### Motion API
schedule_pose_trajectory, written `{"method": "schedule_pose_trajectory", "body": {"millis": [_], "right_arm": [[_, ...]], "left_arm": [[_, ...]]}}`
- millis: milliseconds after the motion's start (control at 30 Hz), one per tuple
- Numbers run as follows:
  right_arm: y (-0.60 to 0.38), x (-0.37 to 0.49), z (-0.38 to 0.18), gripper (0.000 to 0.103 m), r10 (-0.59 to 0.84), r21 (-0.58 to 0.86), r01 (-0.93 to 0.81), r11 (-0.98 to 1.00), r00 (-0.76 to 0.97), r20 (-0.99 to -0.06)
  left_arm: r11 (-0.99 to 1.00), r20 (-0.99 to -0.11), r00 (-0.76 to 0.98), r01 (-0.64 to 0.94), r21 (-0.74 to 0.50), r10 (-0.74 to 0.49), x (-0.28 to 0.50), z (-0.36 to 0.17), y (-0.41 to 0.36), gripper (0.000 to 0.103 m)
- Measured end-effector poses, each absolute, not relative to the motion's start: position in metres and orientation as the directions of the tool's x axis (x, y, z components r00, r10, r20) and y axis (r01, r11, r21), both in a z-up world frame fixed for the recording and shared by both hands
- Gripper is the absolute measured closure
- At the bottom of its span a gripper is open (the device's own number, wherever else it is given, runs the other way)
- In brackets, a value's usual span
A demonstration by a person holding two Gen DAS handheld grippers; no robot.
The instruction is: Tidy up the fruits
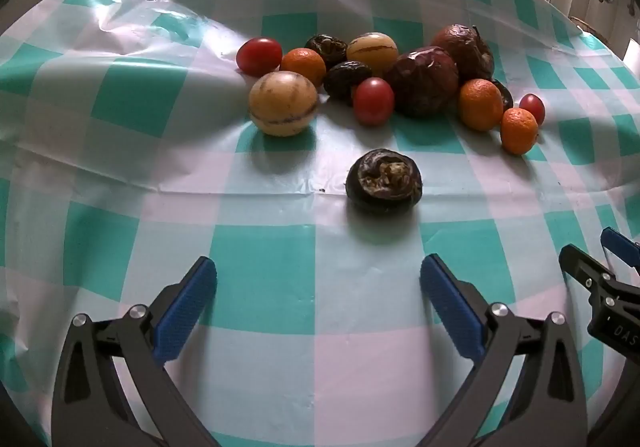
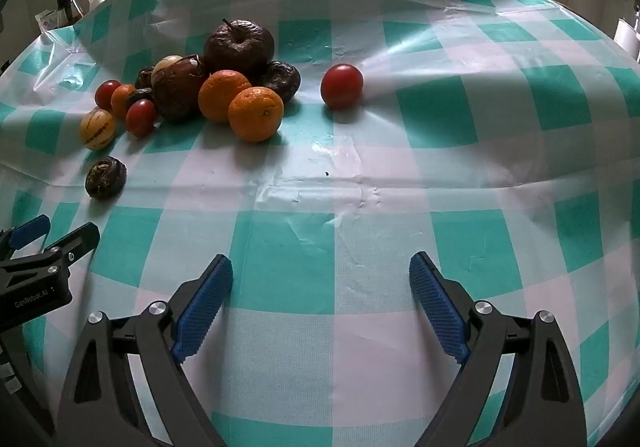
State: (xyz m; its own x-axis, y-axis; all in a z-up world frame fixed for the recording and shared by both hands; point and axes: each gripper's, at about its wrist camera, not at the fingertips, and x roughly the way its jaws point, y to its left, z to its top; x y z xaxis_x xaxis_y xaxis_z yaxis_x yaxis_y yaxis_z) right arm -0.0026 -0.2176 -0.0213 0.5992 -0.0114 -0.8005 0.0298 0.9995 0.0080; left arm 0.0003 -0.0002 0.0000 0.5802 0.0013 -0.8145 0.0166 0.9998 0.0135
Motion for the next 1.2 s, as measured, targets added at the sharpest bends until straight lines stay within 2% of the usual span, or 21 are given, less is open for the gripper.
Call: {"method": "schedule_pose_trajectory", "body": {"millis": [1200], "right_arm": [[-0.2175,-0.0026,-0.0216,0.015,-0.013,0.007,0.03,1.0,0.601,-0.799]], "left_arm": [[1.0,-0.812,0.584,0.017,0.012,0.0,0.0001,0.0003,-0.0003,0.001]]}}
